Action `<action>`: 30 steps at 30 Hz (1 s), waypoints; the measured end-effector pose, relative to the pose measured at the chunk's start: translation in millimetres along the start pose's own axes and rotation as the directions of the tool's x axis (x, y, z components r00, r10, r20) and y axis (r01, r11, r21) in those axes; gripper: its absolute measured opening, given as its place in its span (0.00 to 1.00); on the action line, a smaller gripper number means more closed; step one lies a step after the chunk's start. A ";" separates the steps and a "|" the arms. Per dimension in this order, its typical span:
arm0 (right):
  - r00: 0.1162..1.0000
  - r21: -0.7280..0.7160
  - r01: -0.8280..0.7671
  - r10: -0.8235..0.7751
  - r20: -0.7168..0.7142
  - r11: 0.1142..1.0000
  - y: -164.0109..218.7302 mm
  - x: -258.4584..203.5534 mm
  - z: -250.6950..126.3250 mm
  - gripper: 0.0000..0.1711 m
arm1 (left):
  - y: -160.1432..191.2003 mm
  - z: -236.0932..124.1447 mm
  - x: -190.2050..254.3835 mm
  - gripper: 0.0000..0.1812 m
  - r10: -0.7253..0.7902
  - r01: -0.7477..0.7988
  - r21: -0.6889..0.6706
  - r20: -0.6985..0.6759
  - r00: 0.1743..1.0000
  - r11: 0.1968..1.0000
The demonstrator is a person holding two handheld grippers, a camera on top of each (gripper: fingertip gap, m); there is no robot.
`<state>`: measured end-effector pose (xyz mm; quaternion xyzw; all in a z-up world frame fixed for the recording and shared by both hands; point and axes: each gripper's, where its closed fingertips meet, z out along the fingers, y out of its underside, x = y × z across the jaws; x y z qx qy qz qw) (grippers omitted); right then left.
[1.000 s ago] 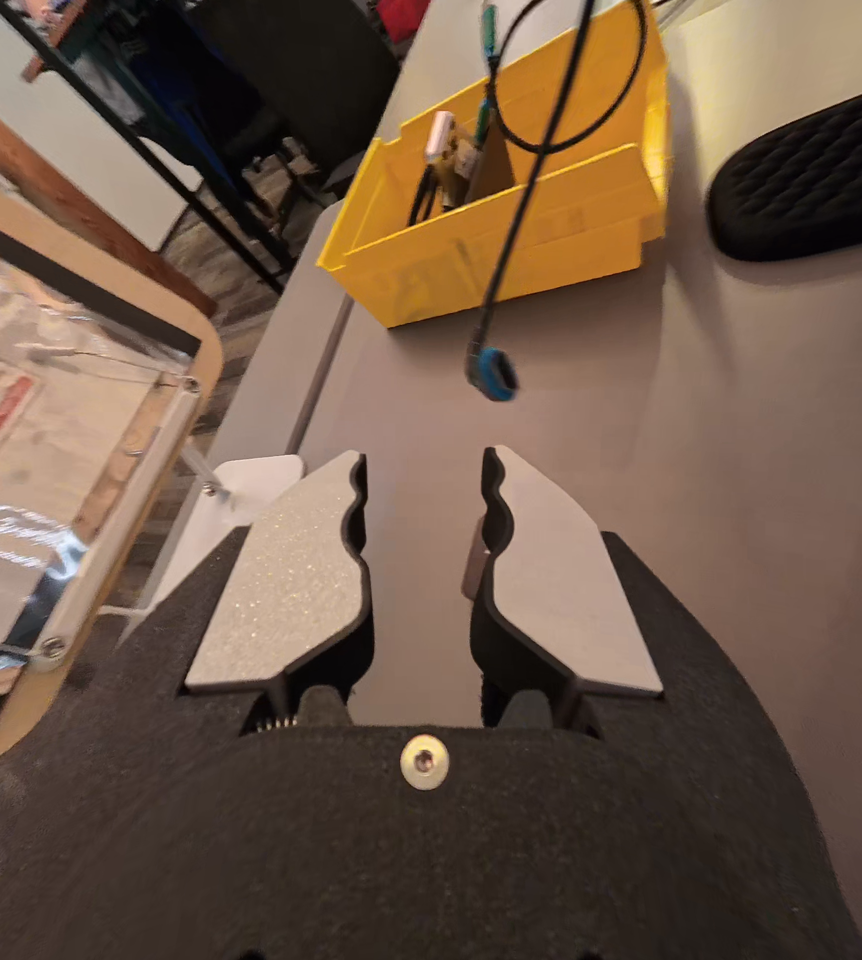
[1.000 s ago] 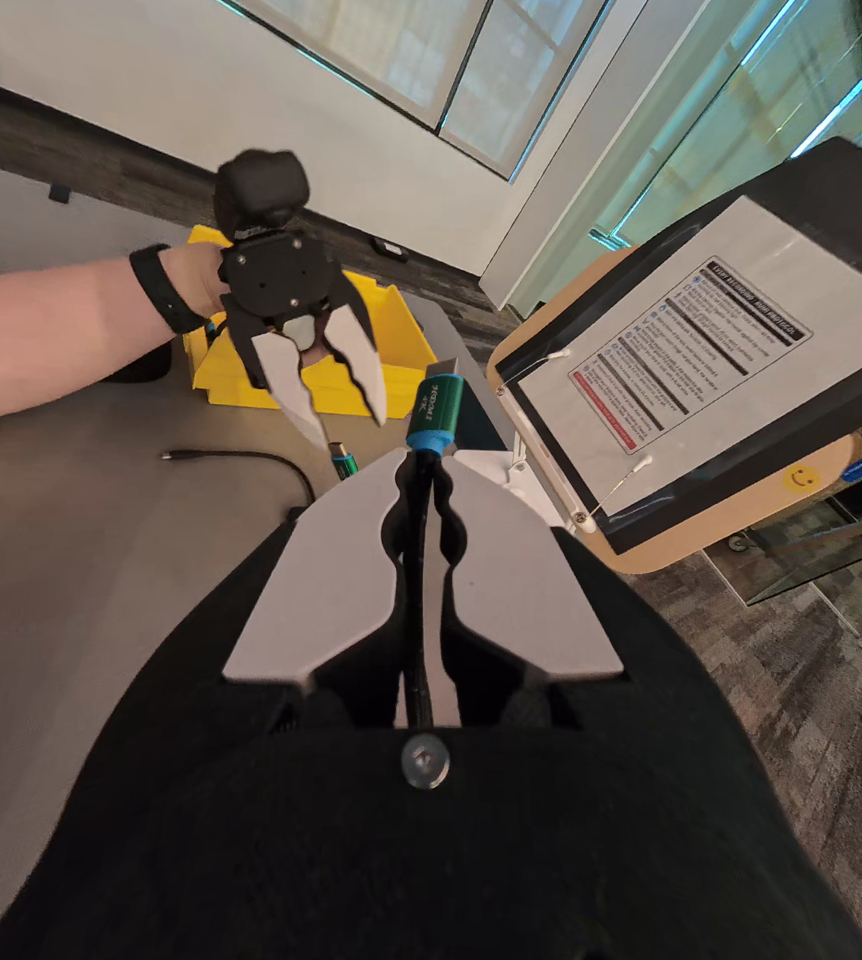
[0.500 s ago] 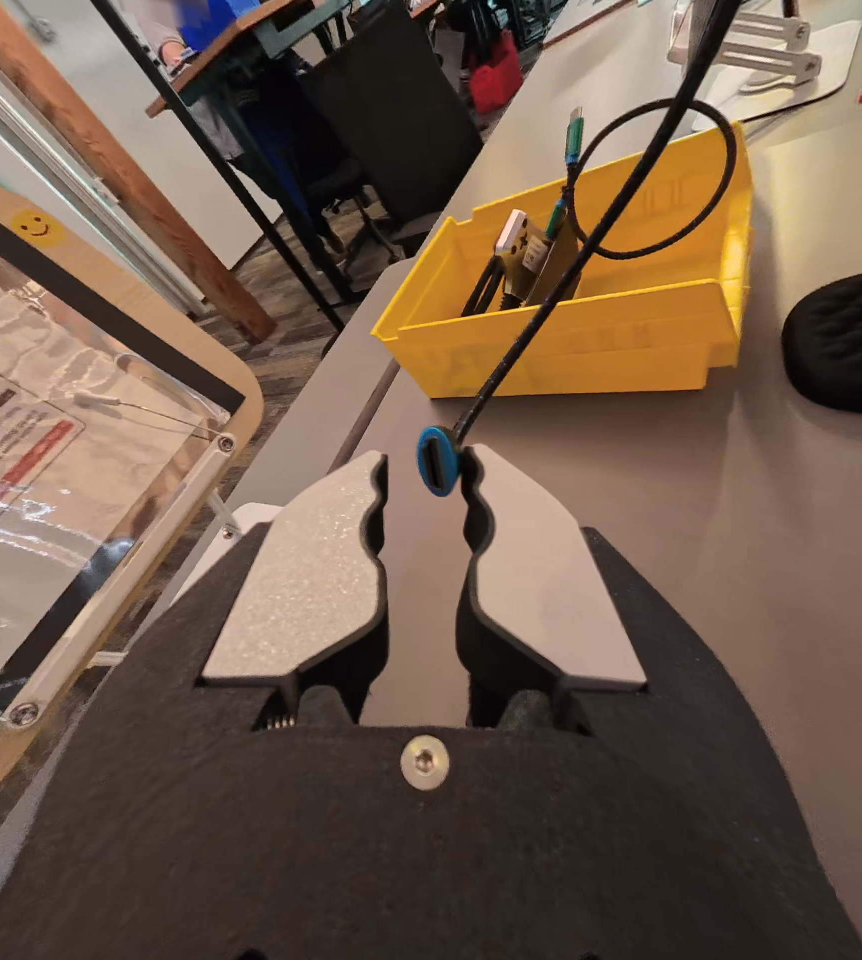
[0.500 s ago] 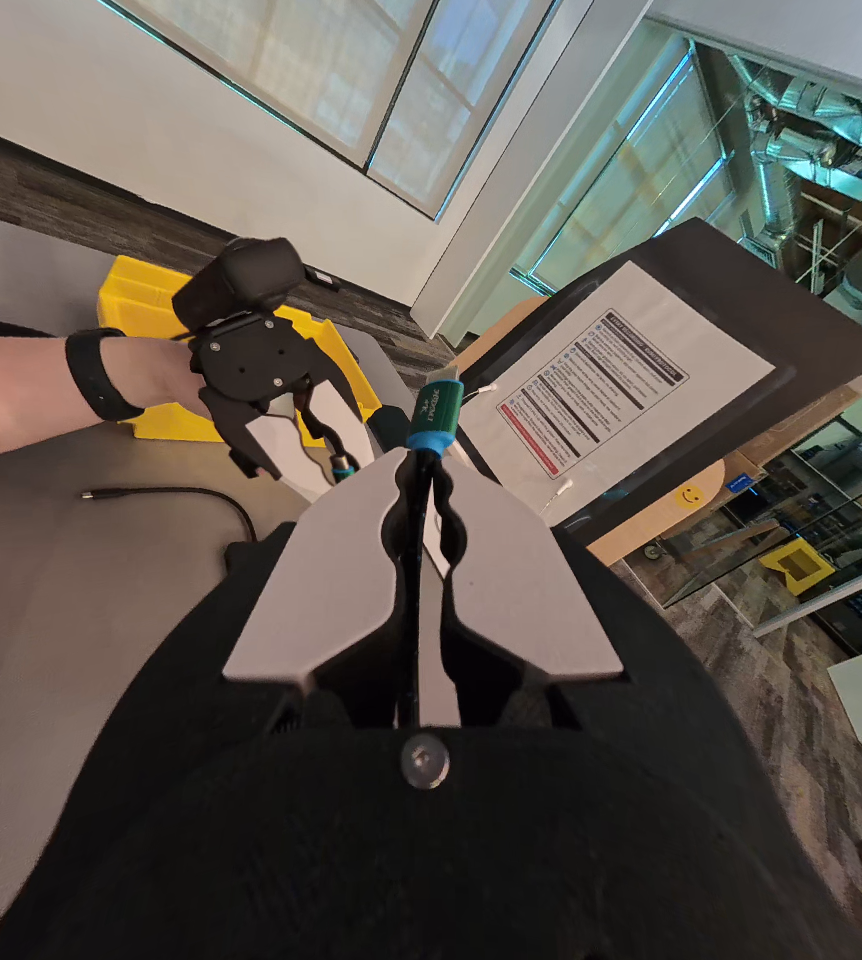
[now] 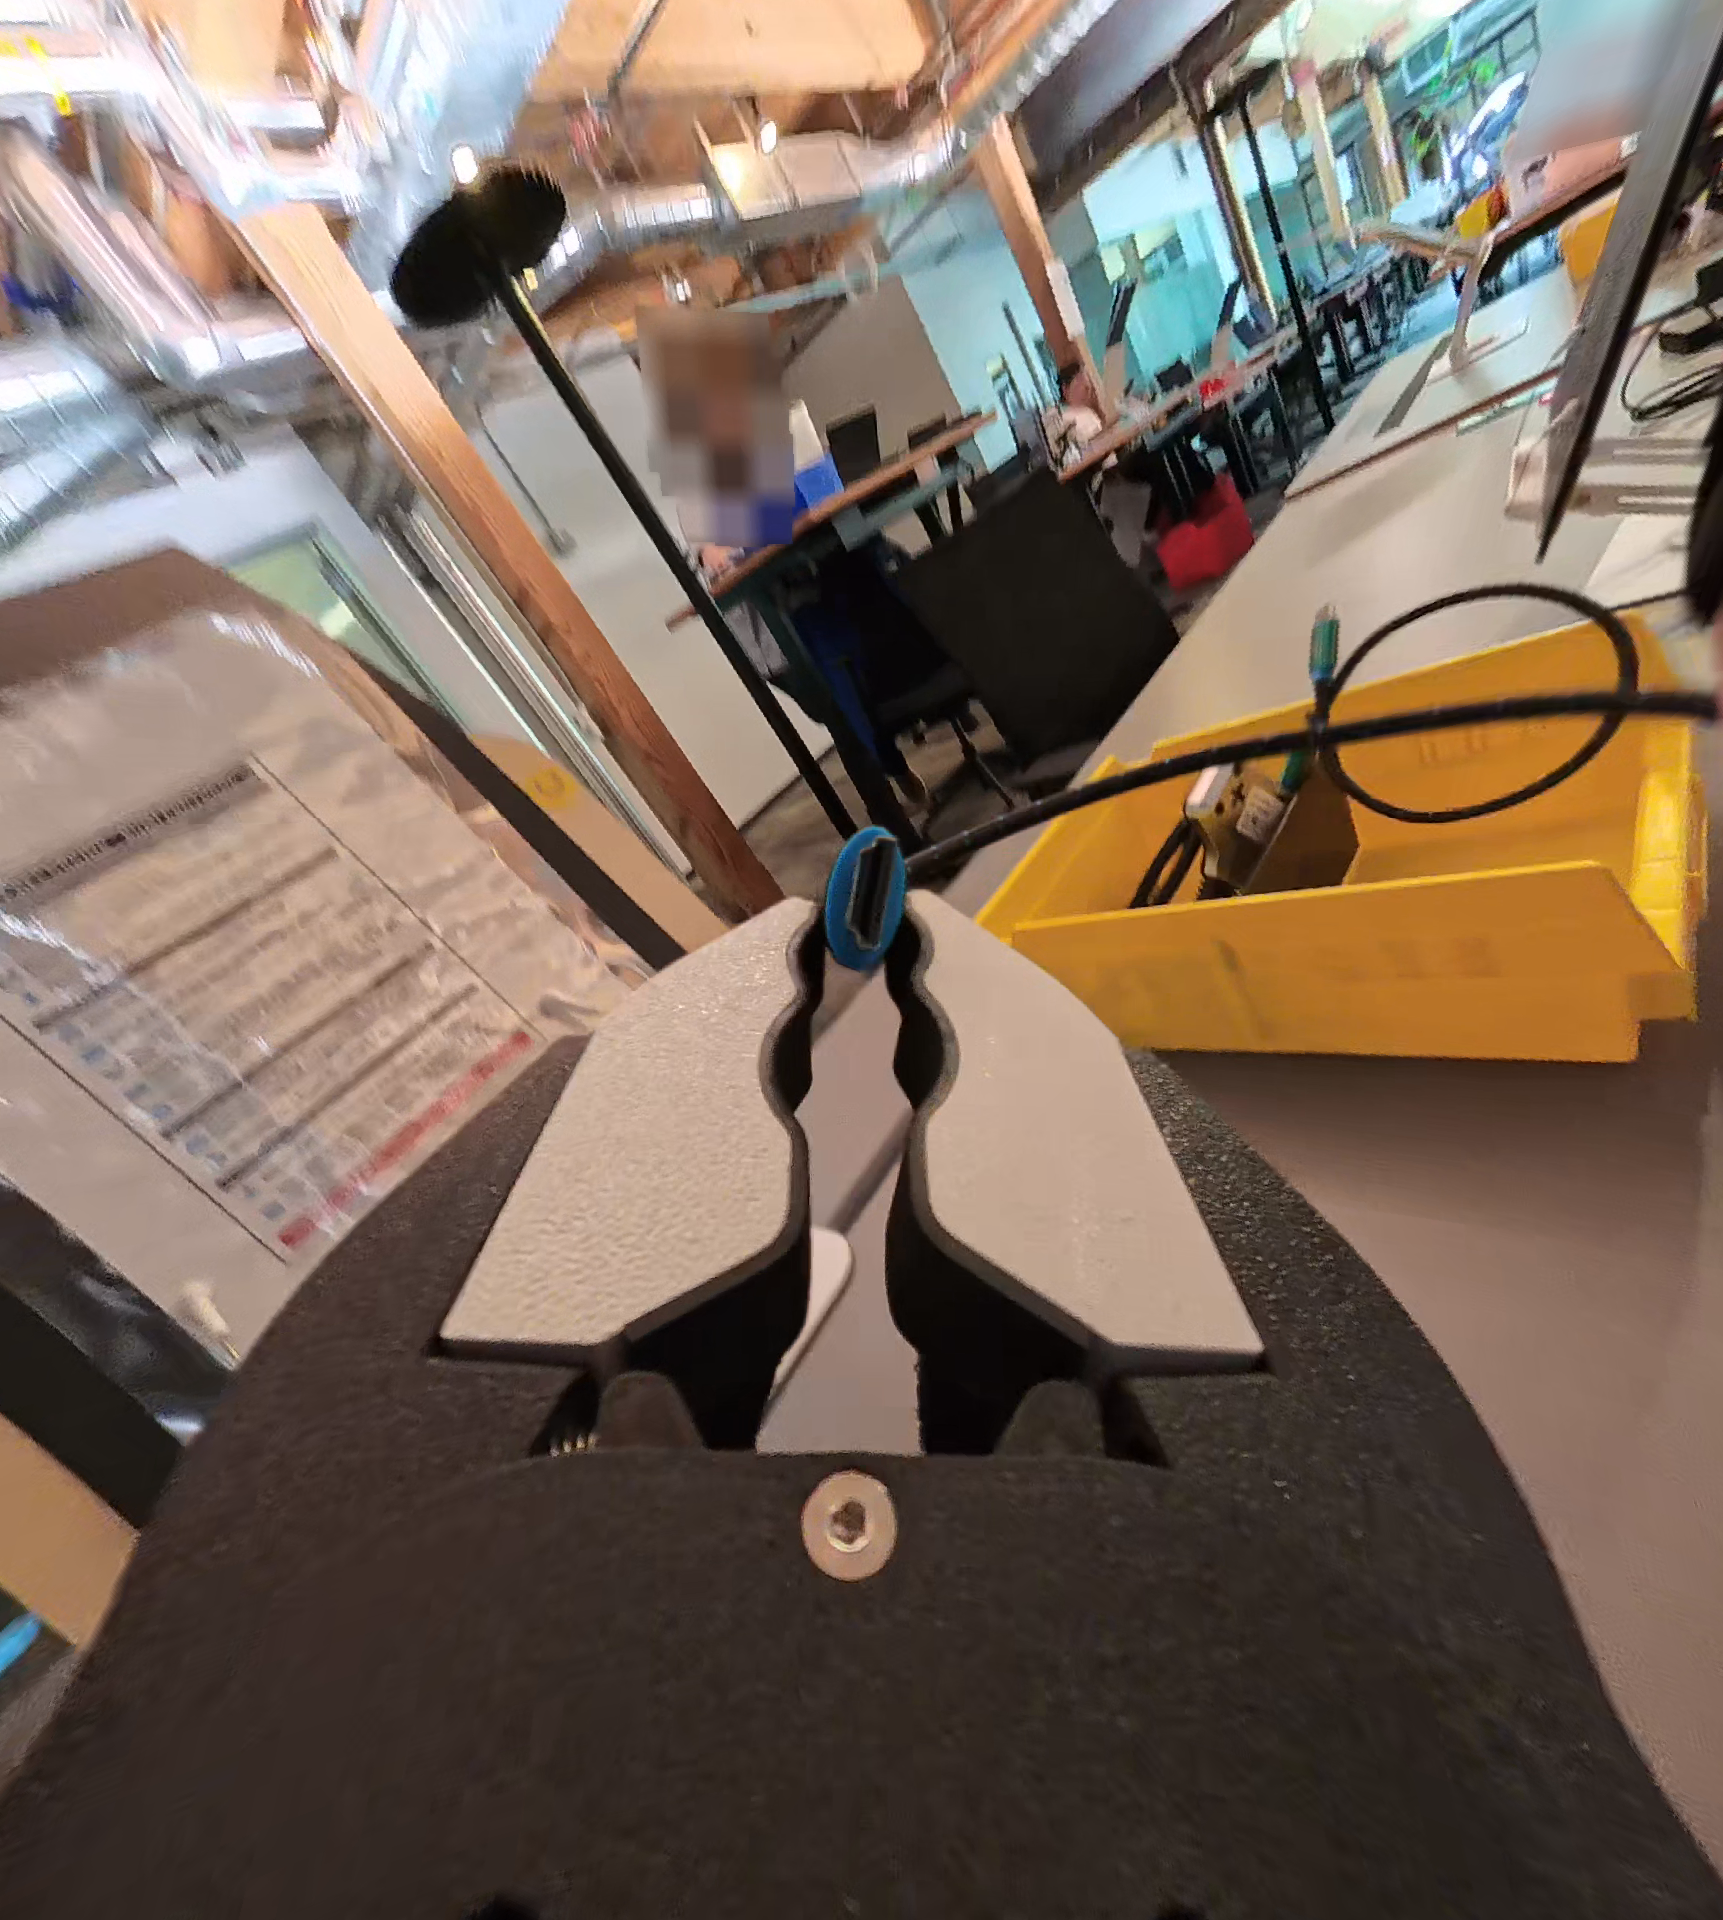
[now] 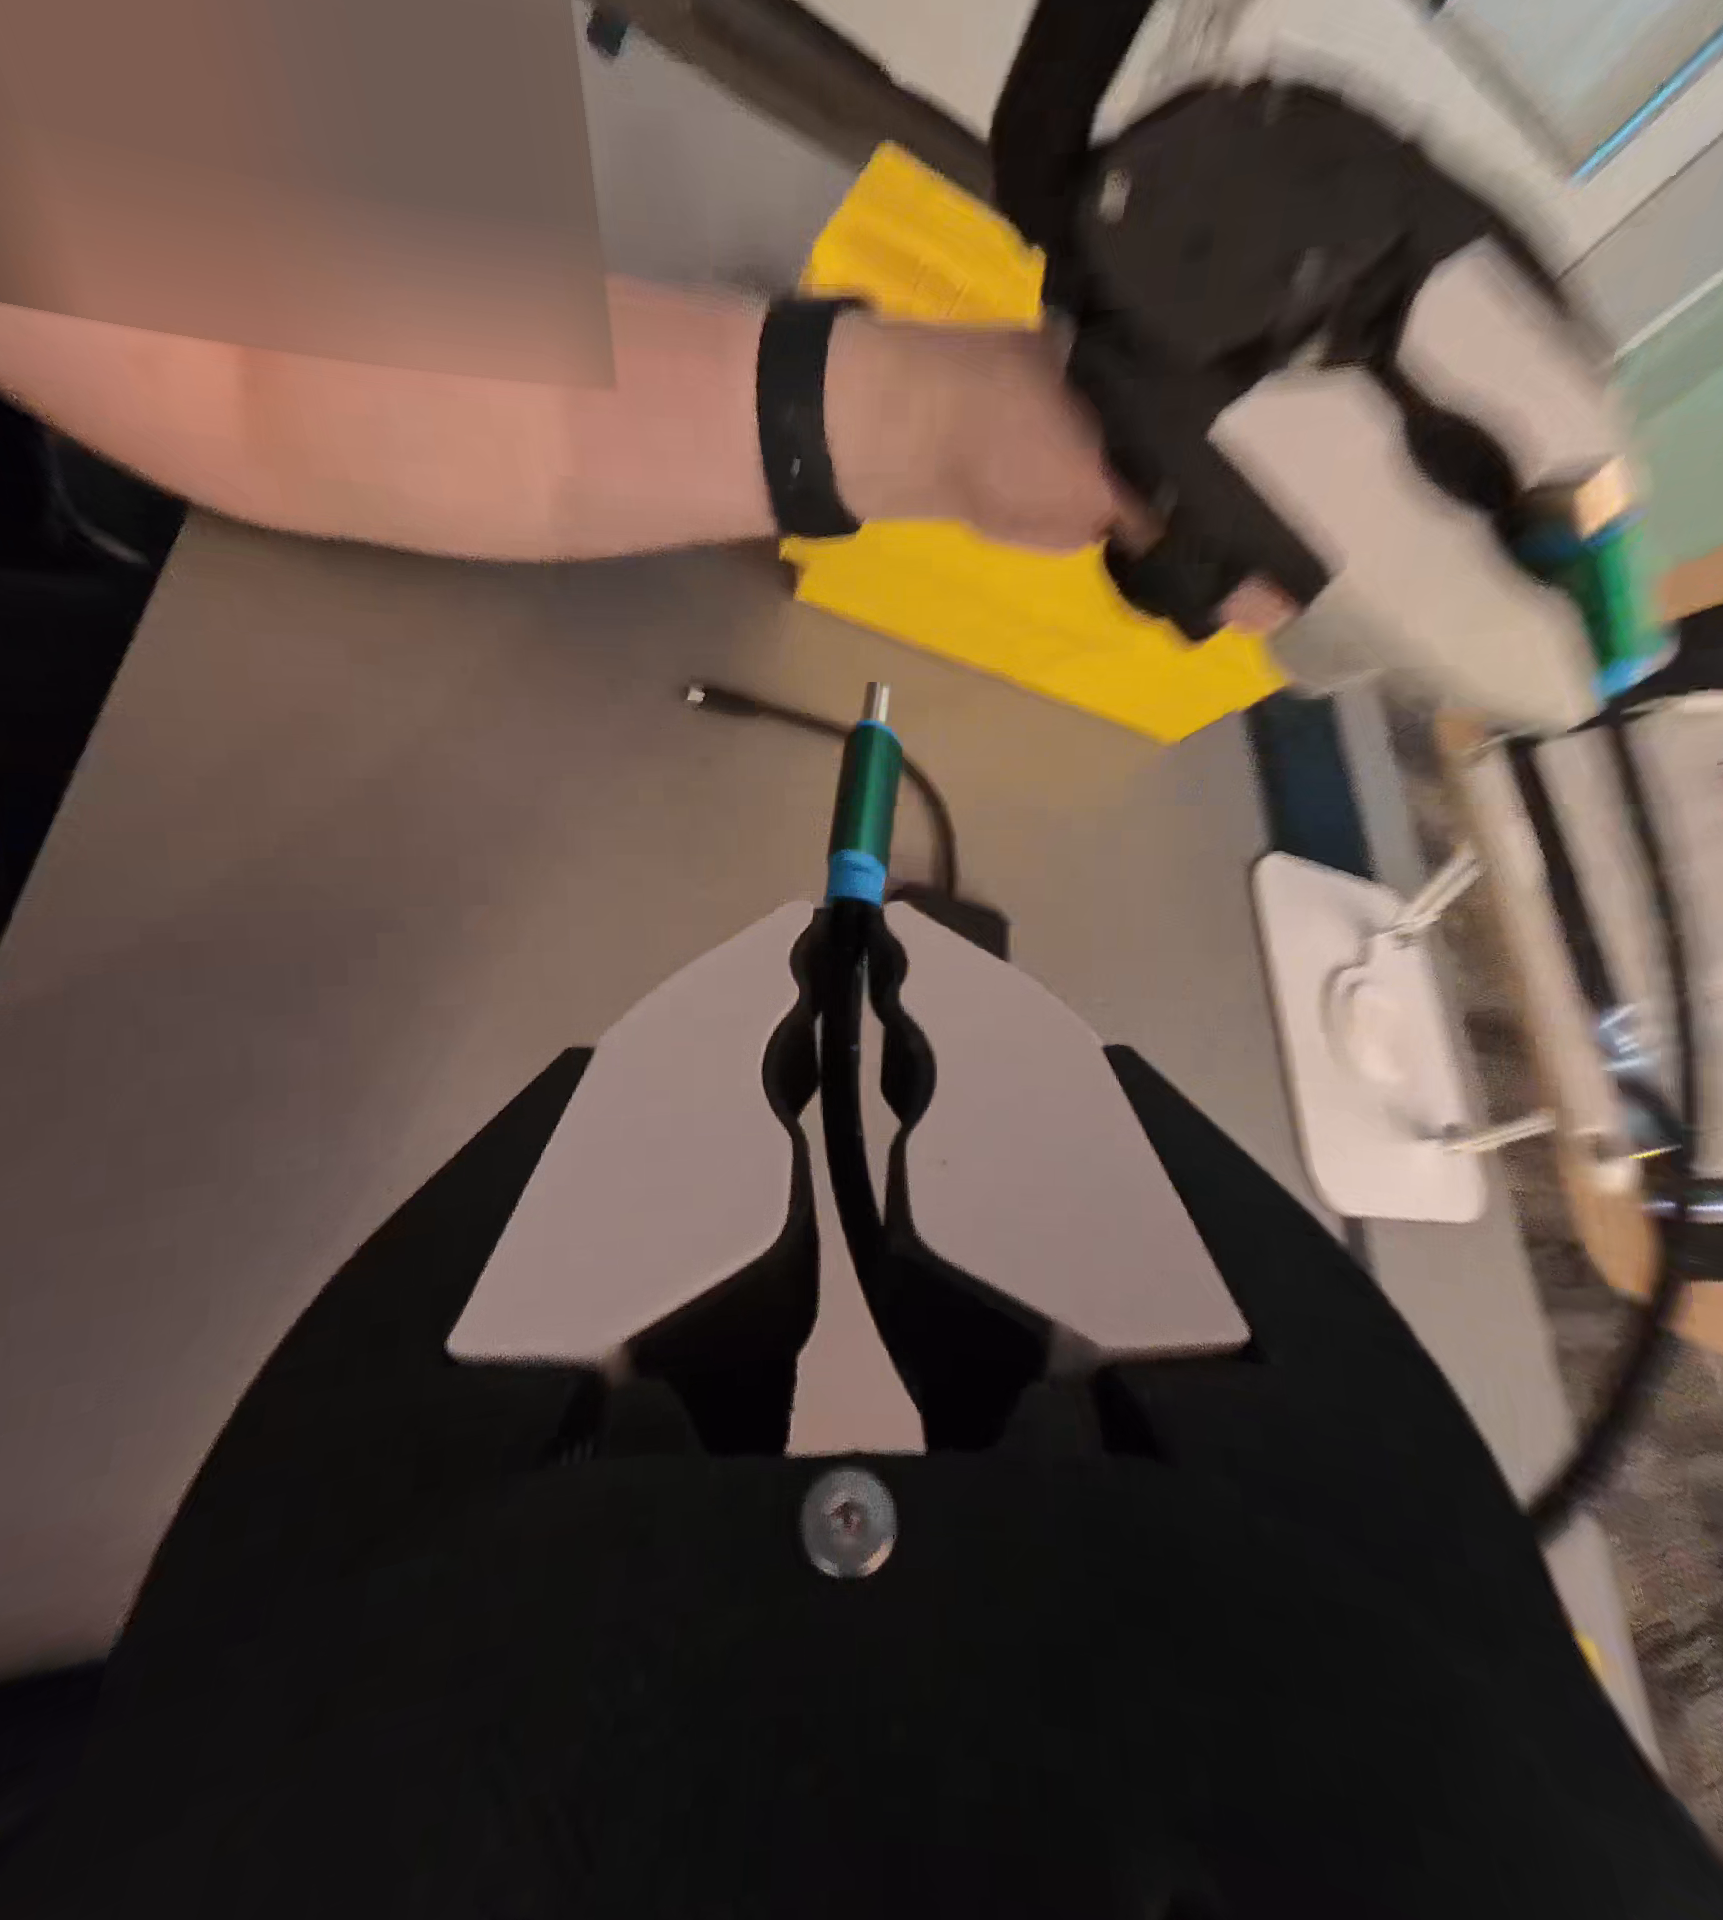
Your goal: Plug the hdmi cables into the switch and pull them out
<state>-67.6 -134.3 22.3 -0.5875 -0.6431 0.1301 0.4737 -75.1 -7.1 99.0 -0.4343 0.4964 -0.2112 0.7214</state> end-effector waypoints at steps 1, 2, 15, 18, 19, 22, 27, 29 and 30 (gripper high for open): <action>0.999 -0.023 -0.028 0.029 0.026 0.999 10.0 -5.2 10.2 0.04 | -6.6 -1.4 2.1 0.06 0.042 -0.043 0.030 0.009 0.999 0.999; 0.996 -0.032 -0.058 0.060 0.067 0.998 17.9 -12.2 19.2 0.04 | -12.3 -2.4 6.7 0.06 0.088 -0.088 0.054 0.007 0.996 0.995; 0.241 0.103 -0.955 0.522 0.819 0.279 -14.1 34.8 -30.9 0.22 | -48.5 -2.2 65.3 0.06 0.467 -0.453 0.185 -0.033 0.884 0.872; 0.293 0.218 -0.956 0.588 0.754 0.197 -2.3 66.5 -23.5 0.22 | -51.8 0.0 77.6 0.06 0.506 -0.488 0.186 -0.061 0.861 0.853; 0.357 0.290 -0.934 0.606 0.711 0.210 -0.1 74.3 -21.4 0.22 | -52.1 0.7 80.7 0.06 0.512 -0.493 0.189 -0.067 0.856 0.849; 0.466 0.473 -0.868 0.572 0.675 0.150 -9.6 96.0 -36.5 0.23 | -54.8 1.0 86.7 0.05 0.487 -0.459 0.222 -0.091 0.868 0.860; 0.437 0.443 -0.888 0.526 0.729 0.124 -17.0 98.7 -40.0 0.14 | -58.8 -2.0 87.0 0.06 0.419 -0.376 0.266 -0.130 0.899 0.888; 0.427 0.427 -0.896 0.501 0.753 0.122 -19.8 96.5 -38.7 0.11 | -60.4 -3.8 87.1 0.06 0.389 -0.337 0.286 -0.150 0.909 0.897; 0.417 0.417 -0.901 0.488 0.766 0.116 -20.8 96.6 -39.4 0.12 | -60.6 -4.3 86.2 0.06 0.368 -0.313 0.290 -0.160 0.916 0.904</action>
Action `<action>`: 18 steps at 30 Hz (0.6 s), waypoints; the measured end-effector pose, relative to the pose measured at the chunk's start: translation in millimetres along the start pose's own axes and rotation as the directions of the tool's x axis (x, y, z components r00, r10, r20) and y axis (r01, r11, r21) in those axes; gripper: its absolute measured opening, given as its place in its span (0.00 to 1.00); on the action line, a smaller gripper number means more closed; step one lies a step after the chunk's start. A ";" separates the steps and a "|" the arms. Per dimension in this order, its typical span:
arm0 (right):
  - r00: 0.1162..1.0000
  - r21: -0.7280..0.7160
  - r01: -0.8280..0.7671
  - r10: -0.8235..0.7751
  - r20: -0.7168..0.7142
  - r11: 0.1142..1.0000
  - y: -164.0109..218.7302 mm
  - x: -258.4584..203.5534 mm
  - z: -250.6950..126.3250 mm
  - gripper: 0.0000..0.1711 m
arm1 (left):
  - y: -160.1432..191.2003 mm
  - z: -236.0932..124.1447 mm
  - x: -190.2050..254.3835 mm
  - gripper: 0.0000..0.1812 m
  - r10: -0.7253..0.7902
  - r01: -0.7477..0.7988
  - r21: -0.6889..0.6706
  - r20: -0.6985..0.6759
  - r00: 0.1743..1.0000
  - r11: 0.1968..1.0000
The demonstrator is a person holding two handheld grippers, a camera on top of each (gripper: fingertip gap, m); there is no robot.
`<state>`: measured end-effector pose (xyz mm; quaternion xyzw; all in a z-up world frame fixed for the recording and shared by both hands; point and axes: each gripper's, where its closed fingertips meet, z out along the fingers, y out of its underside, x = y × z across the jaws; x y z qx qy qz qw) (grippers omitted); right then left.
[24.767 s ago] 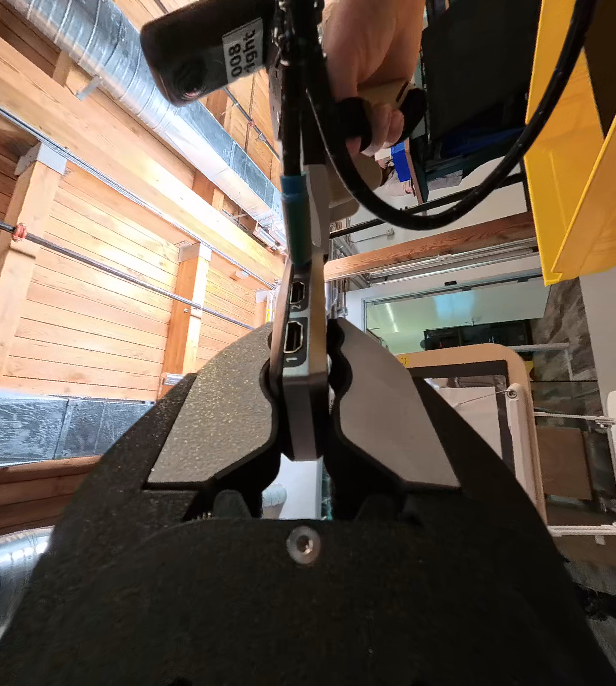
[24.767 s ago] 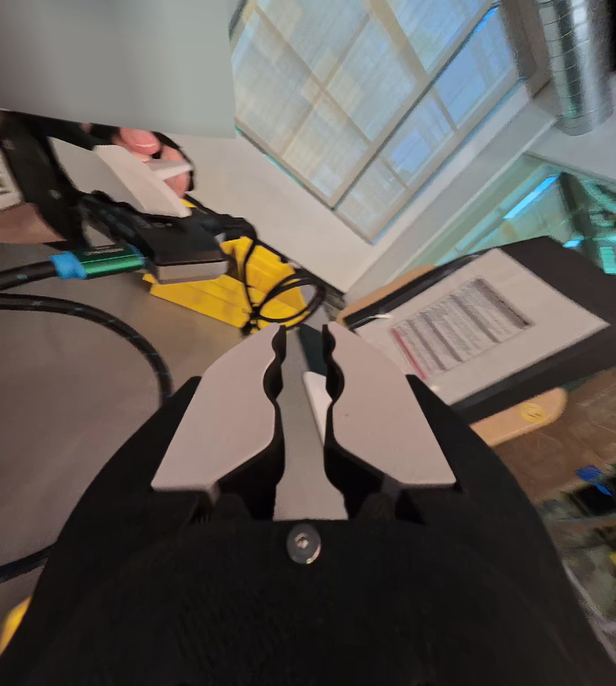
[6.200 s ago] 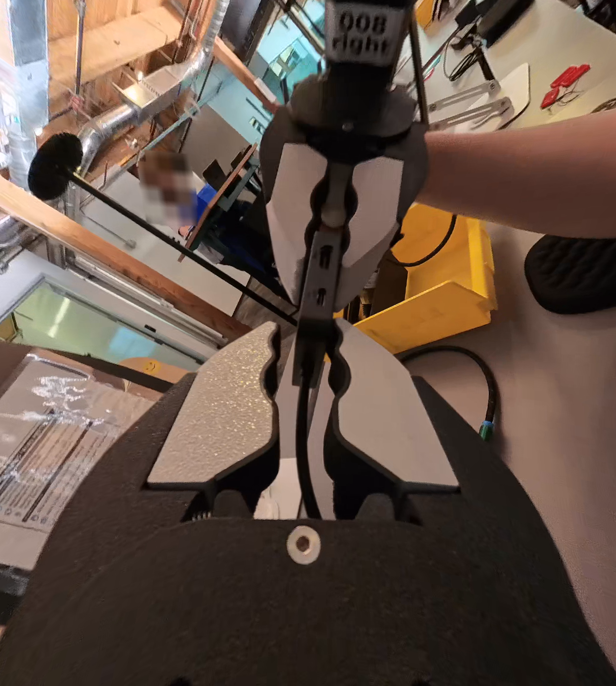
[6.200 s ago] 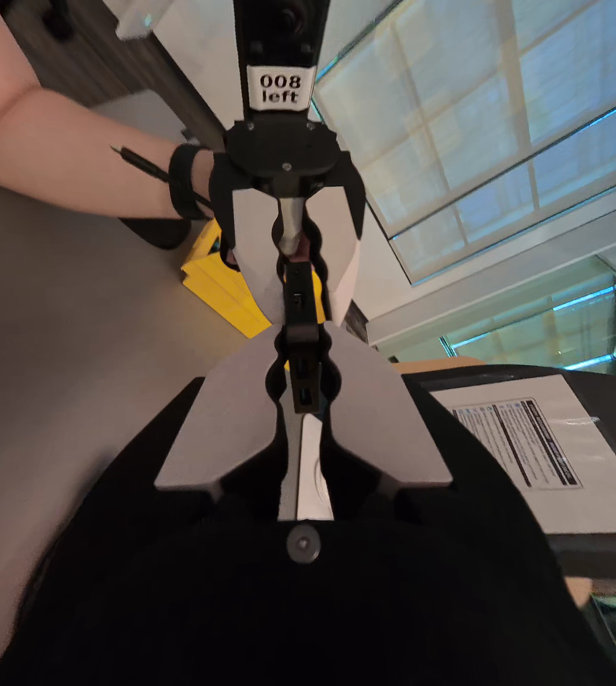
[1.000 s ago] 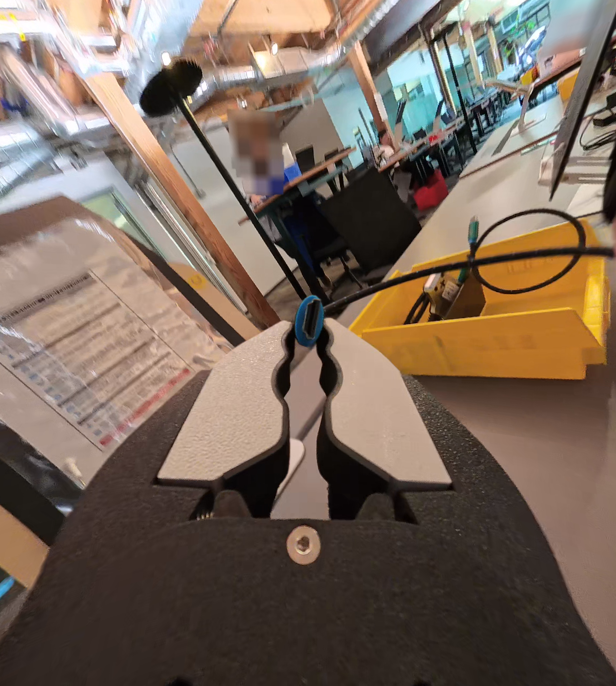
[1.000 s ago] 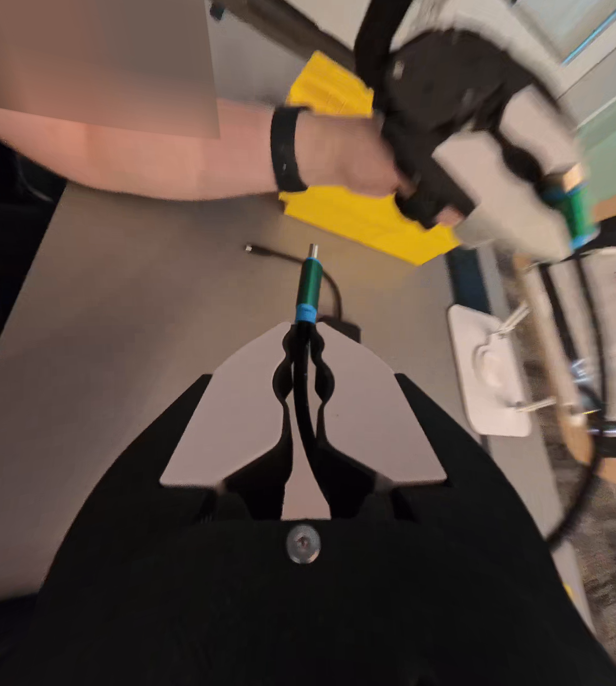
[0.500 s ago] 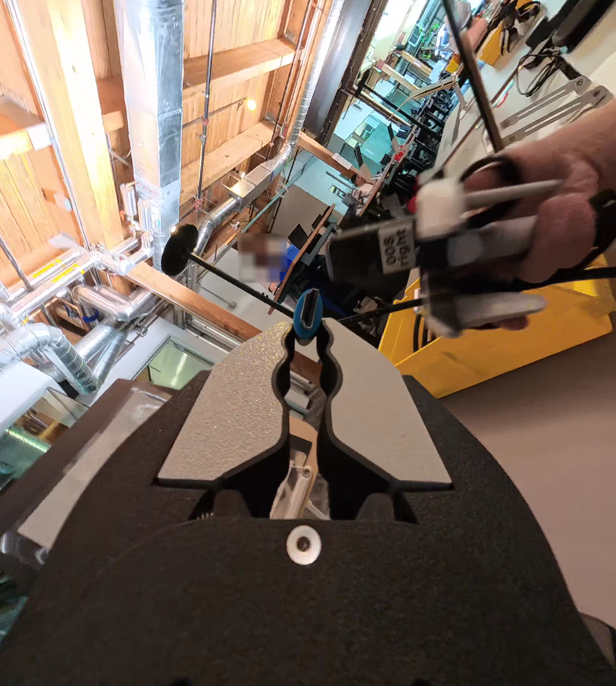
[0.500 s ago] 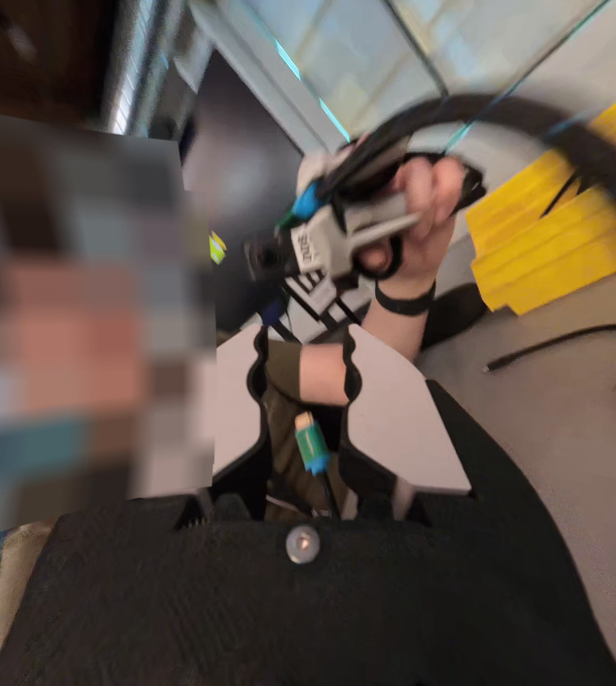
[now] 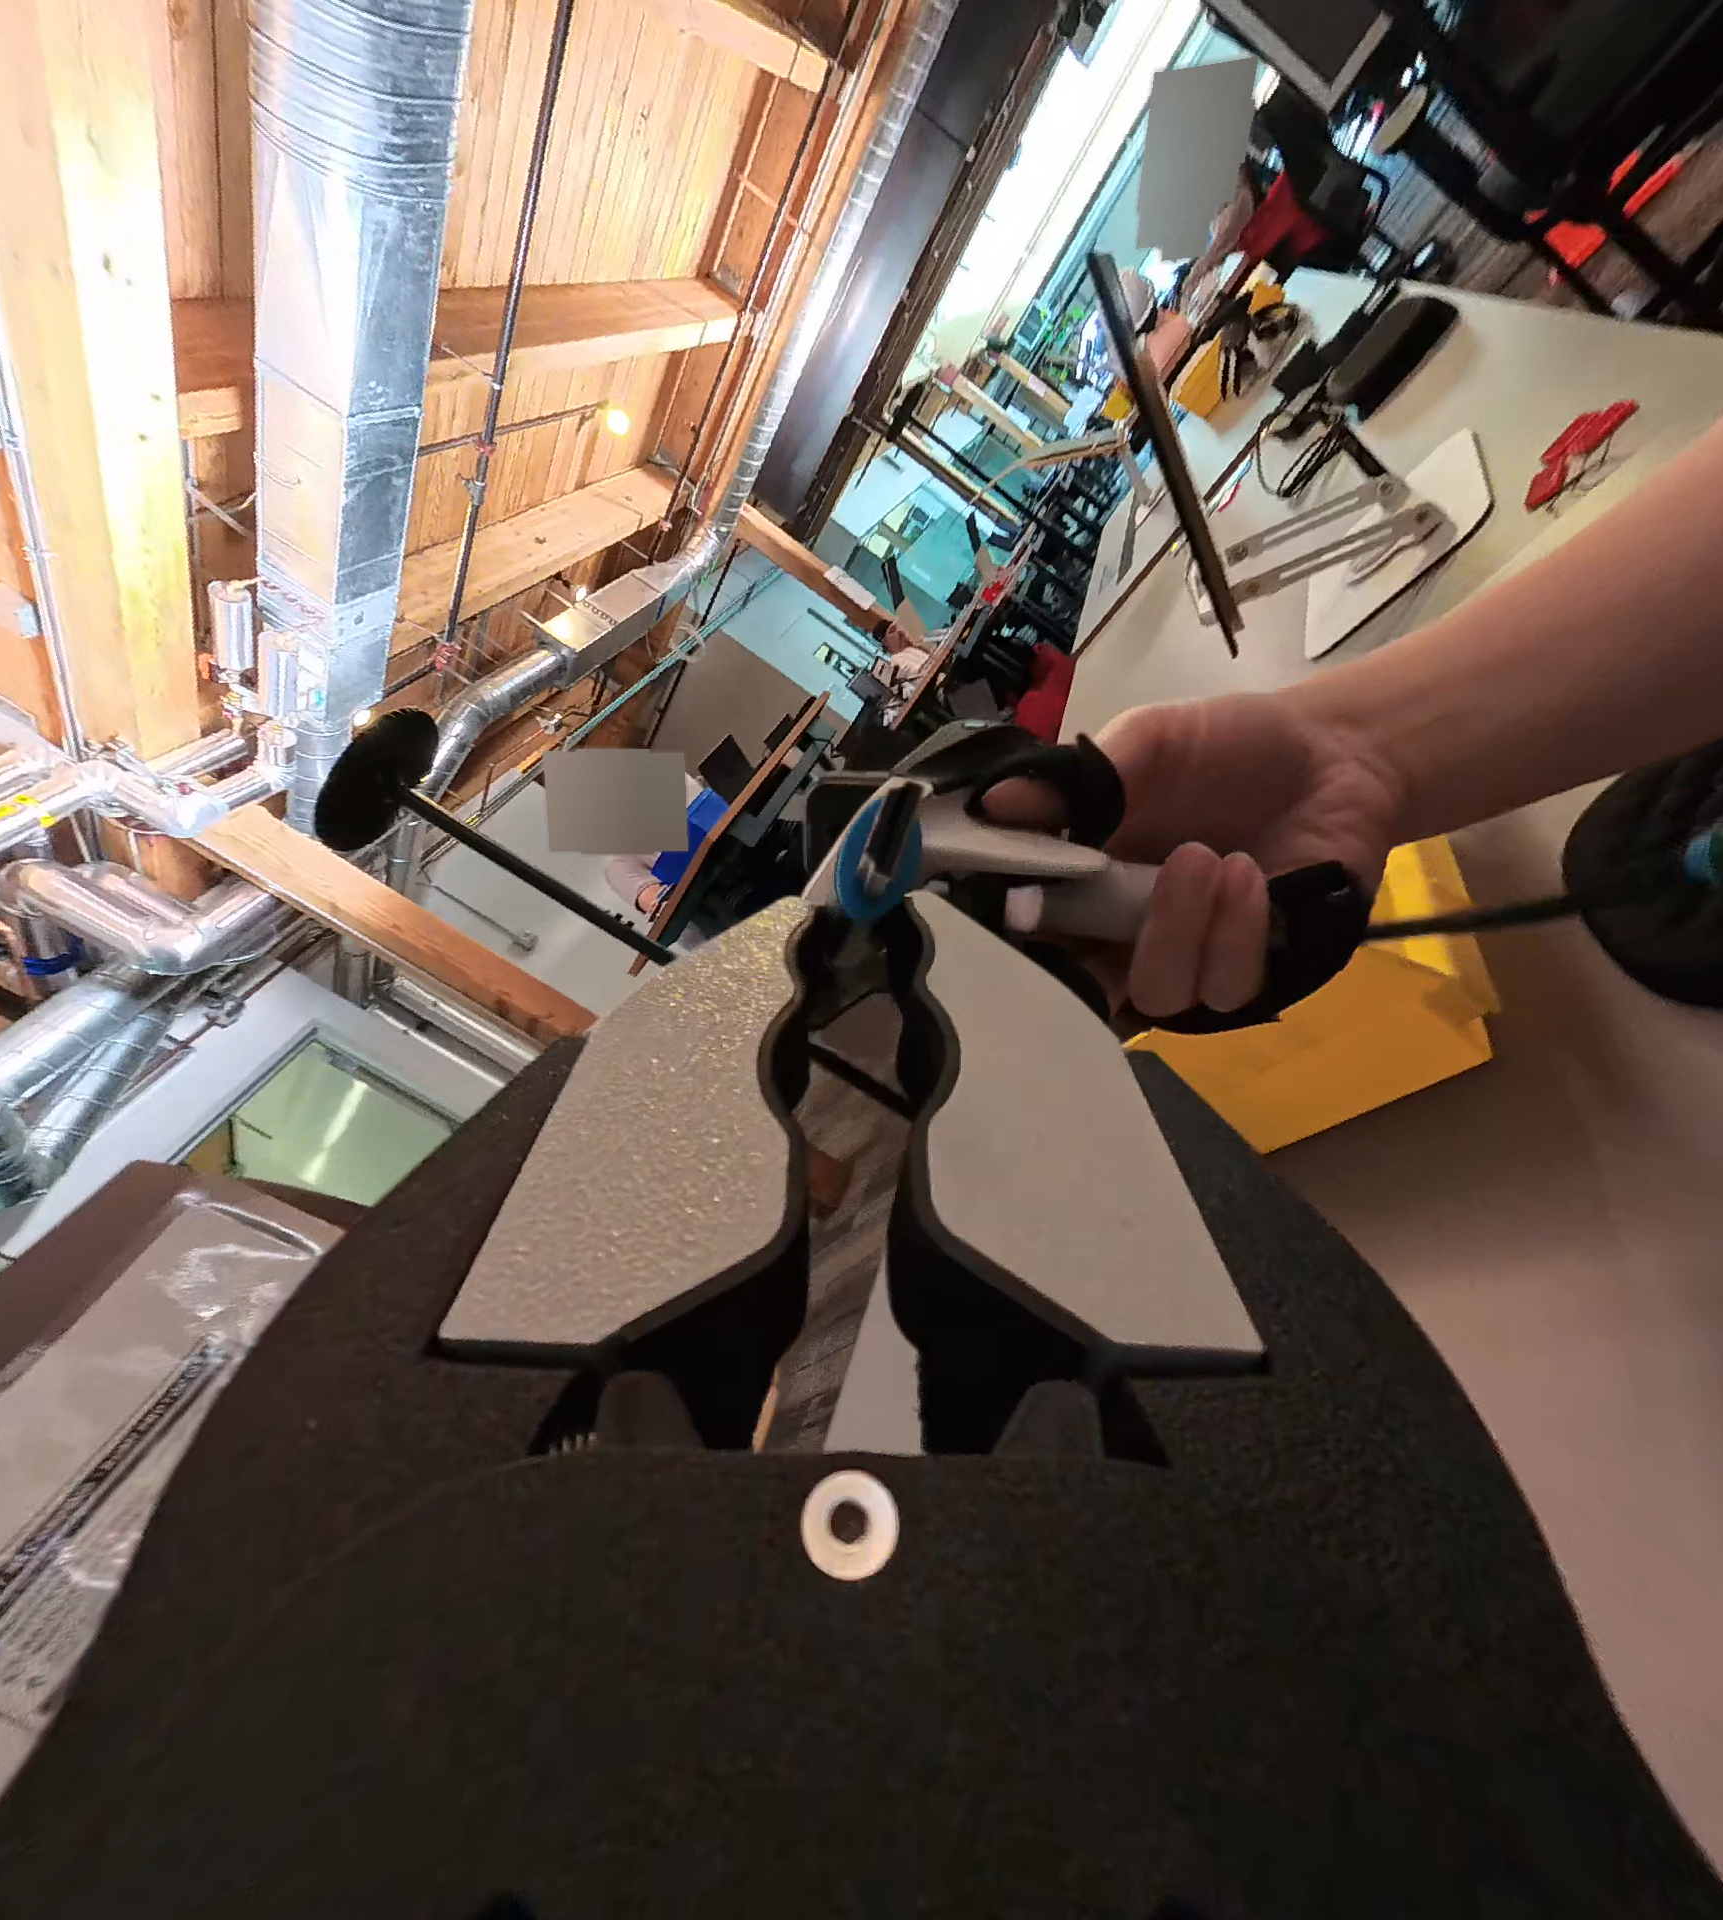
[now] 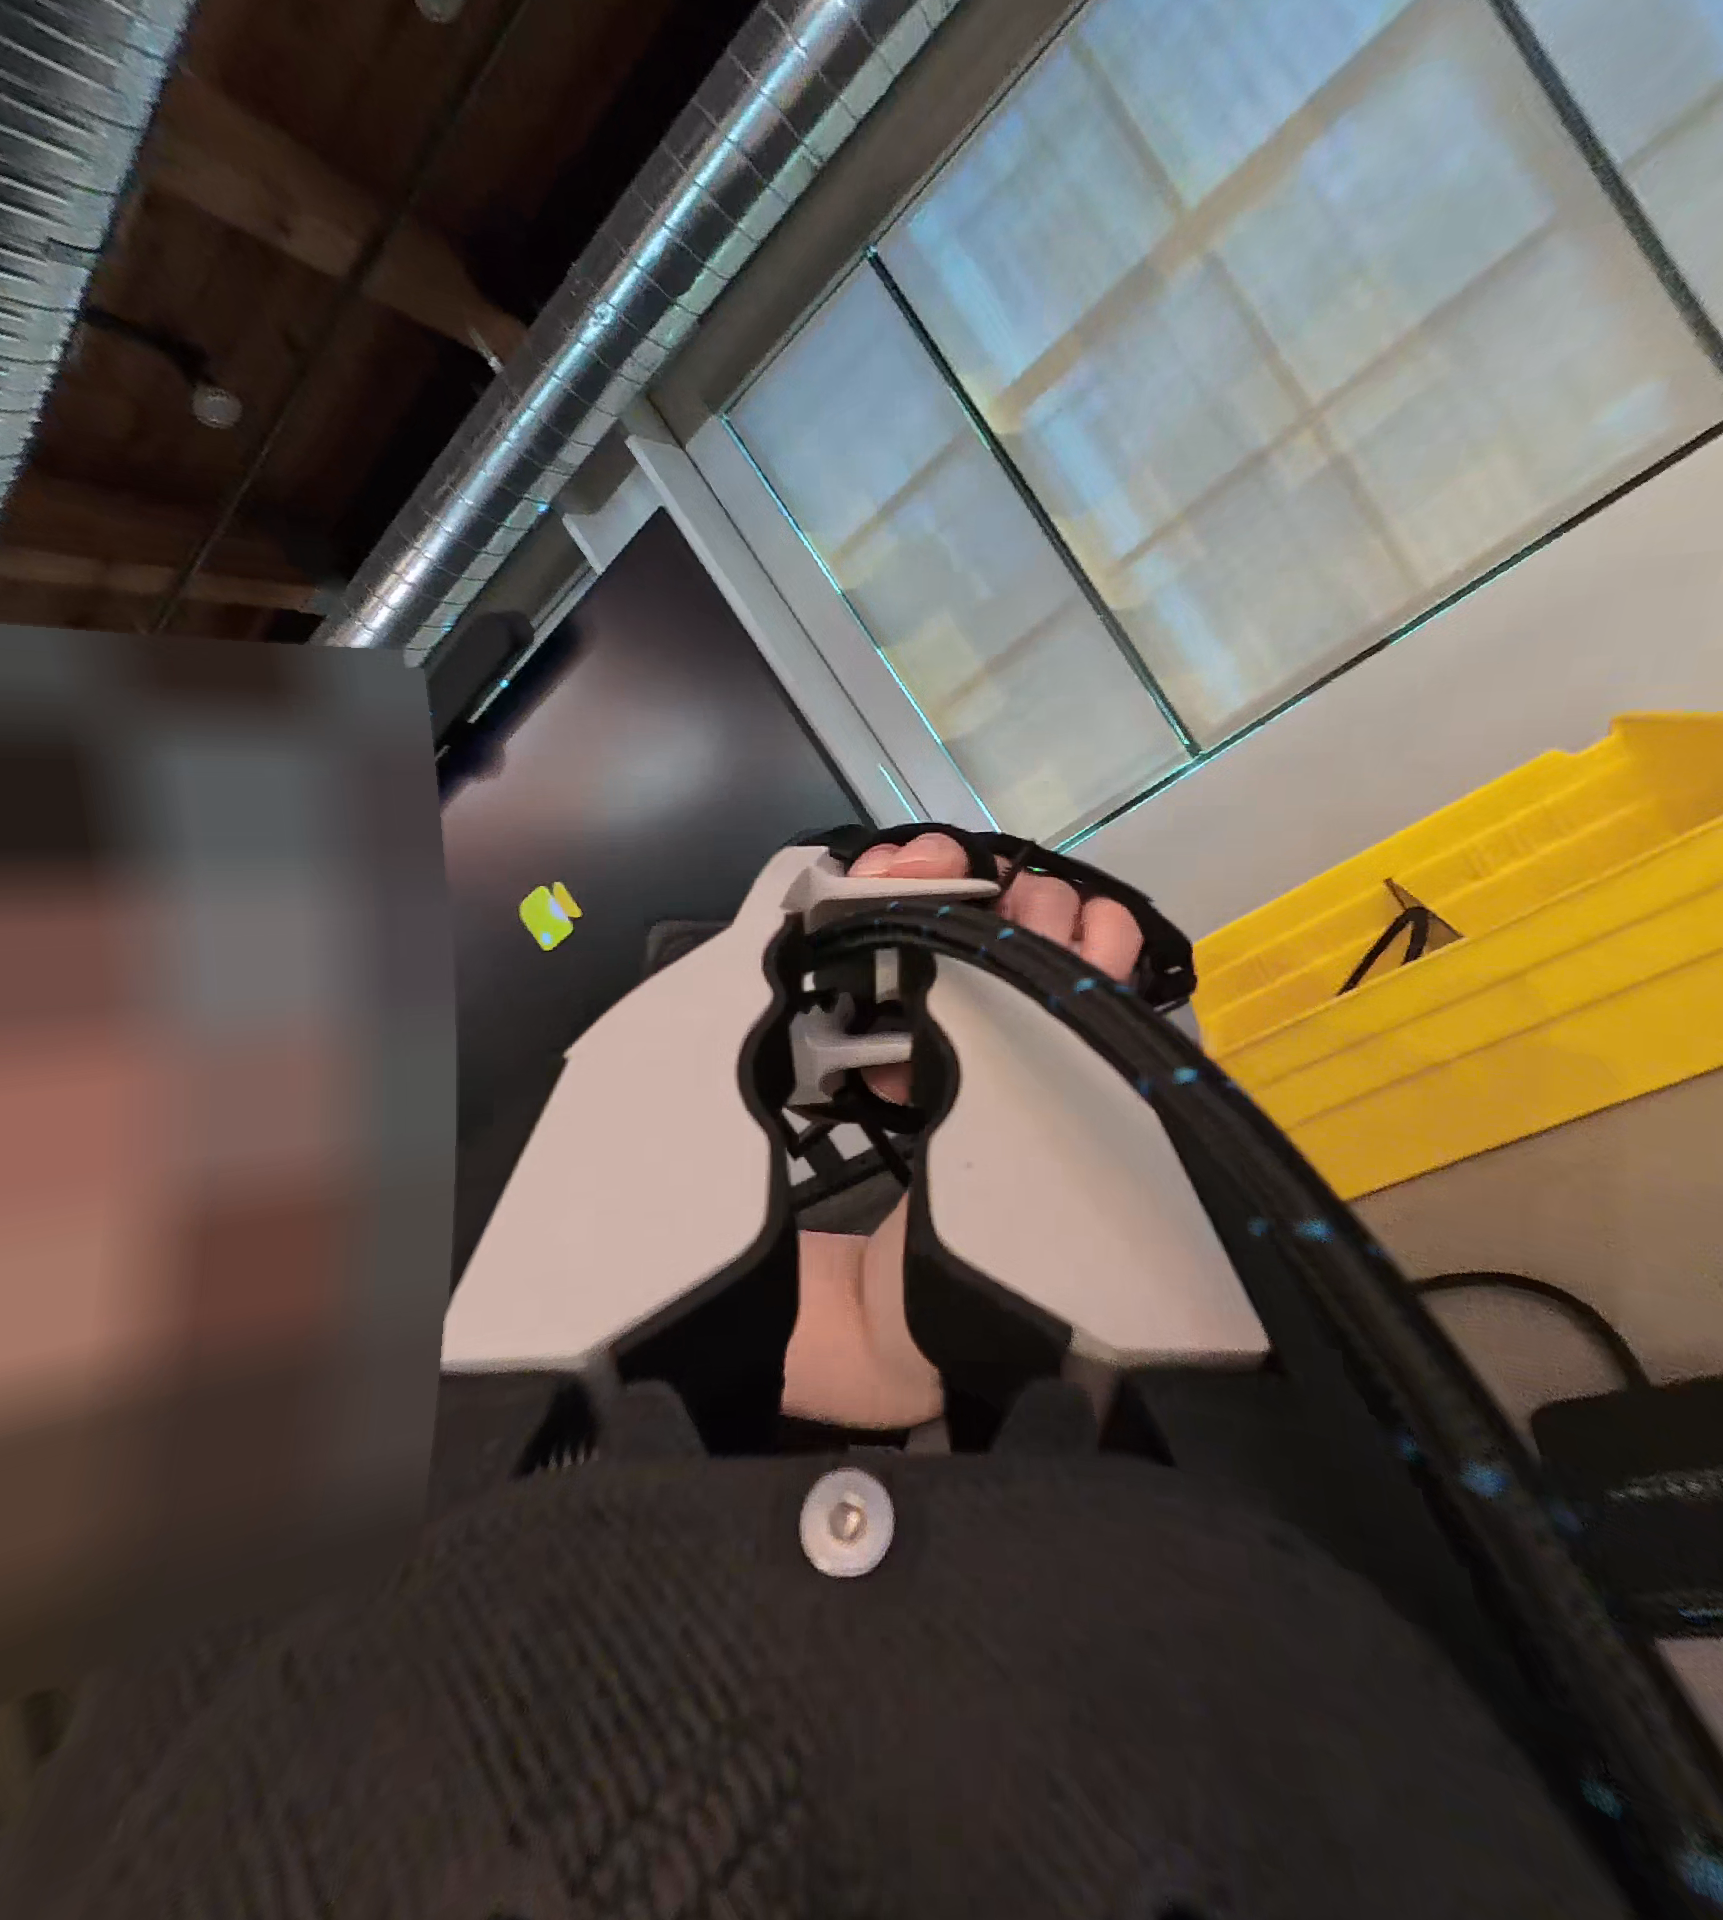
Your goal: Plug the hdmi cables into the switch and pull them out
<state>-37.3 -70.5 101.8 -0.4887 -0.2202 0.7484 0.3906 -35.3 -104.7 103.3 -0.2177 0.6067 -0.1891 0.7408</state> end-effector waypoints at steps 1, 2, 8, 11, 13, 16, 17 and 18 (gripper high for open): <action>1.000 0.011 0.002 -0.002 0.005 1.000 -3.0 -0.3 -0.3 0.09 | 3.4 -0.3 -1.4 0.06 -0.033 0.033 -0.014 -0.003 0.999 0.999; 1.000 0.049 0.027 -0.028 0.011 0.998 -10.6 -3.2 -1.3 0.08 | 10.2 -1.1 -5.3 0.07 -0.071 0.072 -0.047 0.010 0.997 0.996; 0.809 0.108 0.564 -0.523 -0.268 0.818 -60.1 -19.8 -12.1 0.04 | 21.0 -24.6 -45.1 0.12 -0.676 0.678 0.038 -0.049 0.735 0.734; 0.641 0.069 0.754 -0.710 -0.292 0.653 -65.2 -37.4 -6.4 0.04 | 24.4 -32.1 -64.6 0.16 -0.865 0.876 0.116 -0.141 0.481 0.468; 0.611 0.076 0.783 -0.743 -0.273 0.617 -65.2 -45.4 -0.2 0.06 | 31.0 -33.2 -69.3 0.16 -0.888 0.895 0.144 -0.134 0.441 0.423; 0.617 0.047 0.779 -0.752 -0.234 0.625 -58.4 -43.3 10.8 0.04 | 27.2 -29.1 -66.2 0.23 -0.904 0.920 0.133 -0.179 0.389 0.370; 0.617 0.047 0.780 -0.754 -0.228 0.624 -56.2 -42.1 13.7 0.02 | 23.4 -27.2 -63.7 0.24 -0.908 0.932 0.123 -0.213 0.360 0.341; 0.616 0.047 0.781 -0.756 -0.222 0.623 -53.9 -41.0 16.4 0.02 | 20.7 -25.1 -61.4 0.24 -0.911 0.942 0.112 -0.242 0.334 0.316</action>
